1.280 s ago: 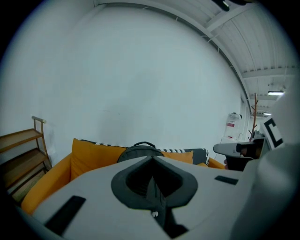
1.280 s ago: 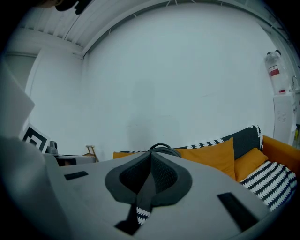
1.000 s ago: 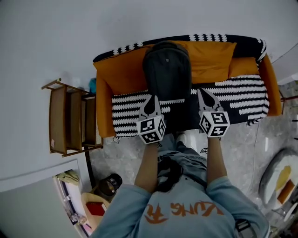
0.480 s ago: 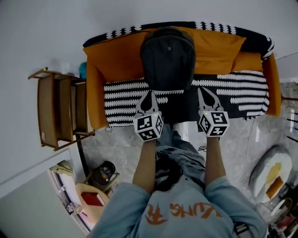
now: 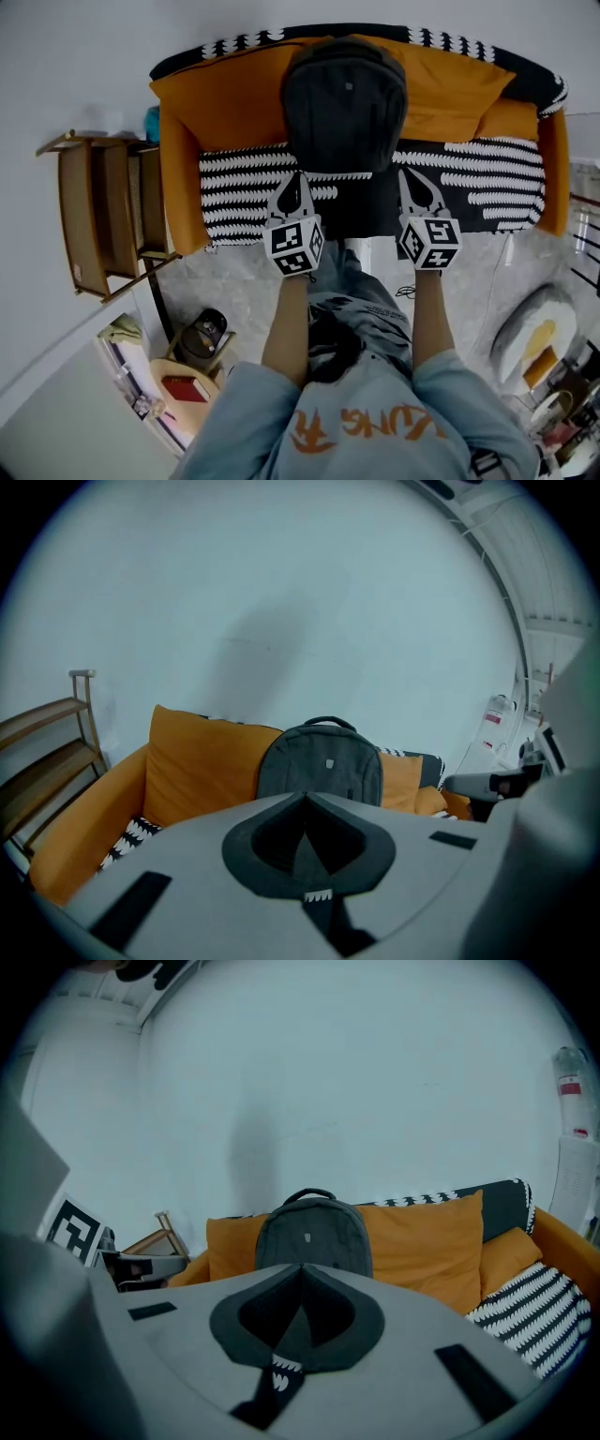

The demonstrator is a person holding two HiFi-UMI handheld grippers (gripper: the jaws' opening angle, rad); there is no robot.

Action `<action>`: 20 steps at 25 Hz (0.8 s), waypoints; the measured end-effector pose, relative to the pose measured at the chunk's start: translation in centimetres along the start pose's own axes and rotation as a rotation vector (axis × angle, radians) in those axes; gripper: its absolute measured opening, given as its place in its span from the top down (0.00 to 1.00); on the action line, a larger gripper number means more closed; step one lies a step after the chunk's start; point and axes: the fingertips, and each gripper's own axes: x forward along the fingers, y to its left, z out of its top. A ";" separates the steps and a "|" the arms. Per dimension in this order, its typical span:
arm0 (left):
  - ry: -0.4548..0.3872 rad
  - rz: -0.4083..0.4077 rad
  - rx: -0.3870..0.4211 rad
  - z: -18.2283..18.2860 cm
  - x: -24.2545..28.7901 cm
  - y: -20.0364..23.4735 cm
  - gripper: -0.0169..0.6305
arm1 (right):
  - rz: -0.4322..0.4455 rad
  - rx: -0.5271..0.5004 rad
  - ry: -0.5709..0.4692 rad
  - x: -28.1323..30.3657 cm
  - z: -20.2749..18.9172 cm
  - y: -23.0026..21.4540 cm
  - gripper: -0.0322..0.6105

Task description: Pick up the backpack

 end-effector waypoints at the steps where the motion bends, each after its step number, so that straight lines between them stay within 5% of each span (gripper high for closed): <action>1: 0.012 0.000 -0.003 -0.3 0.5 0.3 0.94 | -0.003 0.001 0.013 0.4 -0.3 -0.1 0.95; 20: 0.109 -0.010 0.053 -1.8 10.6 4.1 0.94 | -0.112 0.073 0.122 8.8 -3.4 -5.3 0.95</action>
